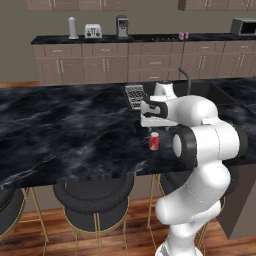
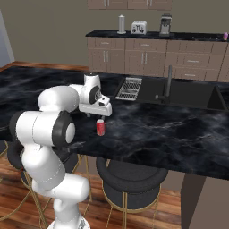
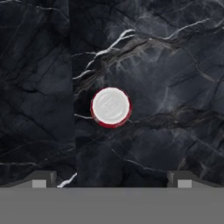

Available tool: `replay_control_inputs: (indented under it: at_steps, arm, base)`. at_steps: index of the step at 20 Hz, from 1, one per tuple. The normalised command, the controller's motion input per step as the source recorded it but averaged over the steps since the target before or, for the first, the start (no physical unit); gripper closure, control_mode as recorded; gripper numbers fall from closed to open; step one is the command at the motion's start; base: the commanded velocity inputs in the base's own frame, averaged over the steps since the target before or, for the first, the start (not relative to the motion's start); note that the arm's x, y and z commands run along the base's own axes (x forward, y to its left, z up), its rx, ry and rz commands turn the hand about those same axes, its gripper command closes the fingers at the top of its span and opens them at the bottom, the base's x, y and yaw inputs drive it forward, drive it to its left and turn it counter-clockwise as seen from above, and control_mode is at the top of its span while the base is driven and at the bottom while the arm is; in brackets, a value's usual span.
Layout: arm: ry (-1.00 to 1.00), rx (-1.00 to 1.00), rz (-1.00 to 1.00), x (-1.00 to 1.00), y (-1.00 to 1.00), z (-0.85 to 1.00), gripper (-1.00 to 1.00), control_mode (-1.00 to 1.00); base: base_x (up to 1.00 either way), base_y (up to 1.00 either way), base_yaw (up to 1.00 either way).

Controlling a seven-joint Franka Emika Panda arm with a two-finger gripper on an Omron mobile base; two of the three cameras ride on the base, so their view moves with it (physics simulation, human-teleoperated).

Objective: Four empty soda cans are scattered around the kitchen. Gather all the cans and cluster them next to the stove for recycling.

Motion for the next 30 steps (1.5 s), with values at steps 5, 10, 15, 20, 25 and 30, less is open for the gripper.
replay_control_inputs:
  at_steps: [5,10,15,20,25,30]
  arm:
    - [0.0,0.0,0.0,0.19,0.0,-0.12,-1.0,-1.0]
    - [0.0,0.0,0.0,0.18,0.0,-0.13,-1.0,-1.0]
    - [0.0,0.0,0.0,0.17,0.0,-0.14,-1.0,-1.0]
    - [0.0,0.0,0.0,0.17,0.0,-0.14,-1.0,-1.0]
    - [0.0,0.0,0.0,0.1,0.0,-0.13,-1.0,-1.0]
    - [0.0,0.0,0.0,0.0,-0.01,-0.12,-1.0,-1.0]
  base:
    - [0.0,0.0,0.0]
    - [0.0,0.0,0.0]
    - [0.0,0.0,0.0]
    - [0.0,0.0,0.0]
    - [0.0,0.0,0.0]
    - [0.0,0.0,0.0]
